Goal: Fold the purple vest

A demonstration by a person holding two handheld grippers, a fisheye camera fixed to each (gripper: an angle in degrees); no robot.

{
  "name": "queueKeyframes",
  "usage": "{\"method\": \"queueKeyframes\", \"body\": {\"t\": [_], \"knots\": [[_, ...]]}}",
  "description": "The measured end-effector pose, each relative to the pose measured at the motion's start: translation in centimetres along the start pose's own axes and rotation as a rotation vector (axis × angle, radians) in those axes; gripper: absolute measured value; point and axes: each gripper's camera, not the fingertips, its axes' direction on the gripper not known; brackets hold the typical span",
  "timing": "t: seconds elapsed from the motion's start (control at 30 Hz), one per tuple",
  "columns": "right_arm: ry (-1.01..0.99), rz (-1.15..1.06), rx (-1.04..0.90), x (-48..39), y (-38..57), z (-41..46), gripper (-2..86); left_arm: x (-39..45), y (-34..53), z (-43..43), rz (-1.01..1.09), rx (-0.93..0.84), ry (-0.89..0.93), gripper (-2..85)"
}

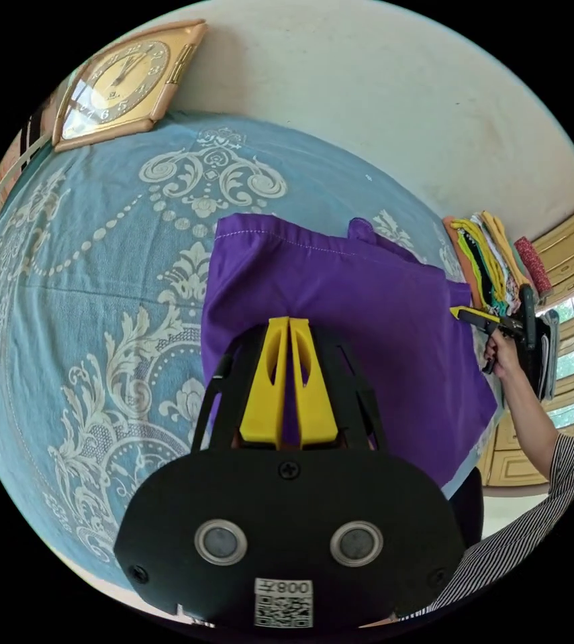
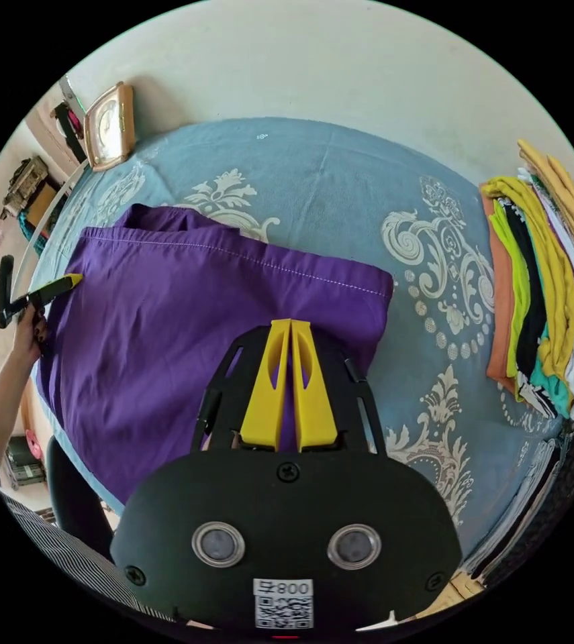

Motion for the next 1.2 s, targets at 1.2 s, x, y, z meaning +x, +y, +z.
{"method": "queueKeyframes", "body": {"t": [1.2], "knots": [[-0.262,0.224,0.024,6.3,26.4,-6.5,0.3,-1.0,24.9,-18.4,-0.204,-0.003,0.015,2.4]]}}
